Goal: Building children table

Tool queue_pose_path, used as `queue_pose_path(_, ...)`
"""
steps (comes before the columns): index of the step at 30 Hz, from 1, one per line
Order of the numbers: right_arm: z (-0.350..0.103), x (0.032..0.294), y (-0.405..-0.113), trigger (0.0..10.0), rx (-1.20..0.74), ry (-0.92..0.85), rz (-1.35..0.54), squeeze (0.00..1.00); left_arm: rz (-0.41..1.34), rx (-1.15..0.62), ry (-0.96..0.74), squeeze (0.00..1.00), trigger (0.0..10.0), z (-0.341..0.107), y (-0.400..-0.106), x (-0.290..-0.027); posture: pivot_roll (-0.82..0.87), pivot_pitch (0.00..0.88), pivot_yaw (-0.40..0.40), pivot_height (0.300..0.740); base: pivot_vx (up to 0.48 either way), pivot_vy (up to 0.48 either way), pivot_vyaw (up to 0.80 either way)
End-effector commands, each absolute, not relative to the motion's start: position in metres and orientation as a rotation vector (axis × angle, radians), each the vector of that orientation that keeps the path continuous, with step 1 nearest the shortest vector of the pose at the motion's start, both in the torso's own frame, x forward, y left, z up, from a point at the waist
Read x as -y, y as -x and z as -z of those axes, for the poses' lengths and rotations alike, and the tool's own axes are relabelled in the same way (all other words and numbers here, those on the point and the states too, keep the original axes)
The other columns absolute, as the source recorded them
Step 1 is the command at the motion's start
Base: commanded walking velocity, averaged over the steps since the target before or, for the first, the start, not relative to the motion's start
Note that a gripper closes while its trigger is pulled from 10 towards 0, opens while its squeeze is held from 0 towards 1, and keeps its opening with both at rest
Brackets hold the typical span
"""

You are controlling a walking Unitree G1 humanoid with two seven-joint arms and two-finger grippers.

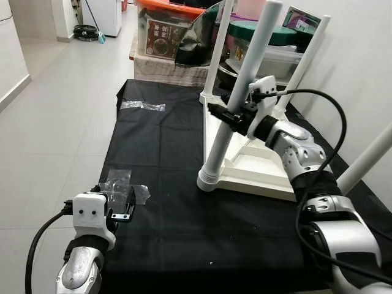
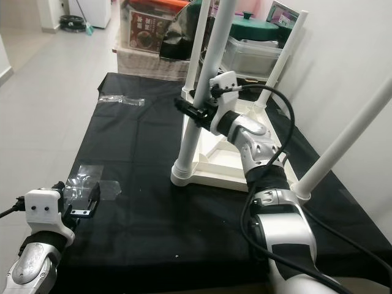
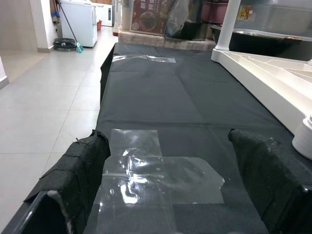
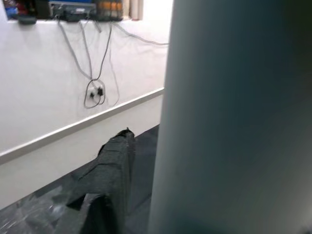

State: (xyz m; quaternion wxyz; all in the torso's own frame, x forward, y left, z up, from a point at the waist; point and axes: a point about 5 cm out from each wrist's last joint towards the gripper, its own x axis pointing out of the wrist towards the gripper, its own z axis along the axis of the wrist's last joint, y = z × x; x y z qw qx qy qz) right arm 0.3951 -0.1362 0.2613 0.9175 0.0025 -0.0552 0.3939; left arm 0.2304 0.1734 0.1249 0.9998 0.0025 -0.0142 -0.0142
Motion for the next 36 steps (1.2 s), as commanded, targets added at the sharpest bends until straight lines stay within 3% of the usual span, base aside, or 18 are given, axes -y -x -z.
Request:
queue_pose_path(1,-0.257,0.123,-0.395,1.3,0.075,0.023,-0.879,0.0,0.039,0.017,-0.004,0.0,10.0,-0.123,-0.23,-0.172,0.12,0.0,-0.19,0.74,0.0,0.0,0.0)
queue_pose_path(3,-0.257,0.123,-0.395,1.3,0.075,0.023,-0.879,0.0,0.039,0.017,-0.004,0.0,10.0,-0.123,-0.23,-0.172,0.12,0.0,-0.19,0.74,0.0,0.0,0.0)
queue_pose_path(4,-0.251,0.125,-0.399,0.0,0.033,-0.001,-0.817,0.0,0.039,0.017,-0.005,0.0,10.0,-0.123,-0.23,-0.172,0.11,0.0,-0.188,0.74,0.0,0.0,0.0)
queue_pose_path(5,-0.251,0.125,-0.399,0.0,0.033,-0.001,-0.817,0.0,0.039,0.017,-0.005,0.0,10.0,-0.123,-0.23,-0.172,0.11,0.0,-0.188,0.74,0.0,0.0,0.0)
queue_pose_path(7,-0.235,0.141,-0.412,0.0,-0.061,-0.076,-0.469,0.0,0.041,0.016,-0.005,0.0,10.0,-0.123,-0.23,-0.172,0.11,0.0,-0.185,0.74,0.0,0.0,0.0)
queue_pose_path(10,-0.235,0.141,-0.412,0.0,-0.061,-0.076,-0.469,0.0,0.041,0.016,-0.005,0.0,10.0,-0.123,-0.23,-0.172,0.11,0.0,-0.185,0.74,0.0,0.0,0.0)
queue_pose_path(12,-0.205,0.169,-0.41,0.0,-0.123,-0.131,0.063,0.0,0.044,0.015,-0.004,0.0,10.0,-0.123,-0.23,-0.171,0.11,0.0,-0.182,0.74,0.0,0.0,0.0)
queue_pose_path(14,-0.205,0.169,-0.41,0.0,-0.123,-0.131,0.063,0.0,0.044,0.015,-0.004,0.0,10.0,-0.123,-0.23,-0.171,0.11,0.0,-0.182,0.74,0.0,0.0,0.0)
queue_pose_path(15,-0.192,0.169,-0.402,0.0,-0.133,-0.133,0.205,0.0,0.045,0.014,-0.004,0.0,10.0,-0.123,-0.229,-0.171,0.11,0.0,-0.183,0.74,0.0,0.0,0.0)
queue_pose_path(17,-0.192,0.169,-0.402,0.0,-0.133,-0.133,0.205,0.0,0.045,0.014,-0.004,0.0,10.0,-0.123,-0.229,-0.171,0.11,0.0,-0.183,0.74,0.0,0.0,0.0)
queue_pose_path(19,-0.185,0.159,-0.392,0.0,-0.122,-0.125,0.258,0.0,0.045,0.013,-0.004,0.0,10.0,-0.123,-0.229,-0.171,0.11,0.0,-0.176,0.74,0.0,0.0,0.0)
queue_pose_path(21,-0.185,0.132,-0.381,0.2,-0.102,-0.092,0.183,0.0,0.048,0.011,-0.004,0.0,10.0,-0.122,-0.23,-0.17,0.1,0.0,-0.171,0.74,0.0,0.0,0.0)
queue_pose_path(22,-0.187,0.124,-0.381,10.0,-0.09,-0.076,0.125,0.0,0.05,0.011,-0.004,0.0,10.0,-0.122,-0.23,-0.17,0.1,0.0,-0.171,0.74,0.0,0.0,0.0)
queue_pose_path(28,-0.19,0.127,-0.39,10.0,-0.093,-0.032,0.08,0.0,0.047,0.012,-0.002,0.0,10.0,-0.122,-0.23,-0.17,0.1,0.0,-0.181,0.74,0.0,0.0,0.0)
queue_pose_path(29,-0.194,0.133,-0.391,10.0,-0.065,-0.048,0.113,0.76,0.046,0.012,-0.002,0.0,10.0,-0.122,-0.23,-0.17,0.1,0.0,-0.181,0.74,0.0,0.0,0.0)
queue_pose_path(30,-0.2,0.14,-0.394,10.0,-0.042,-0.071,0.131,1.0,0.045,0.012,-0.002,0.0,10.0,-0.122,-0.23,-0.17,0.11,0.0,-0.181,0.74,0.0,0.0,0.0)
queue_pose_path(35,-0.213,0.144,-0.398,10.0,-0.005,-0.101,0.115,1.0,0.045,0.012,-0.002,0.0,10.0,-0.122,-0.23,-0.17,0.1,0.0,-0.179,0.74,0.0,0.0,0.0)
queue_pose_path(36,-0.225,0.141,-0.402,10.0,0.035,-0.123,-0.001,0.19,0.045,0.013,-0.001,0.0,10.0,-0.122,-0.23,-0.17,0.1,0.0,-0.179,0.74,0.0,0.0,0.0)
